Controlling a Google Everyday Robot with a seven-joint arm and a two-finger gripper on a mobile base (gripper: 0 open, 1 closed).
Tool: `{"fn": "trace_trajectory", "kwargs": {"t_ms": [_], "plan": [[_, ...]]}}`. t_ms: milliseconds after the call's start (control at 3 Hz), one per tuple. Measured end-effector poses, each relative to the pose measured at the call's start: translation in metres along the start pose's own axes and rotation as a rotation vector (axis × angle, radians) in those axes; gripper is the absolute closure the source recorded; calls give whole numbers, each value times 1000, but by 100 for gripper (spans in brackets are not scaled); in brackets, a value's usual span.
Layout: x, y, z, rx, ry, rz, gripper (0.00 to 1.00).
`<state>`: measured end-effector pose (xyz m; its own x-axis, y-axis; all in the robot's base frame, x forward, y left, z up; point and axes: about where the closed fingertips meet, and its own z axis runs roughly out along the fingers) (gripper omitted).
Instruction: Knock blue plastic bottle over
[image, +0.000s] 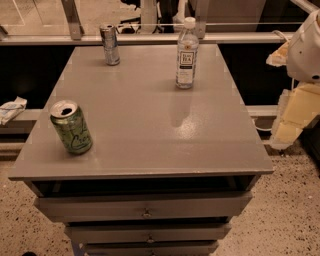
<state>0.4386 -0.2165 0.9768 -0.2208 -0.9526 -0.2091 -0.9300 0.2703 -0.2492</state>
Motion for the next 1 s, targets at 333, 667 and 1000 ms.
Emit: {"fn": "trace_trajectory", "kwargs": {"t_ms": [333, 667, 1000], "plan": [[0, 0, 0, 3, -2, 0, 0], [-1, -24, 13, 29, -69, 33, 0], [-4, -84, 47, 91, -229, 103, 0]]}}
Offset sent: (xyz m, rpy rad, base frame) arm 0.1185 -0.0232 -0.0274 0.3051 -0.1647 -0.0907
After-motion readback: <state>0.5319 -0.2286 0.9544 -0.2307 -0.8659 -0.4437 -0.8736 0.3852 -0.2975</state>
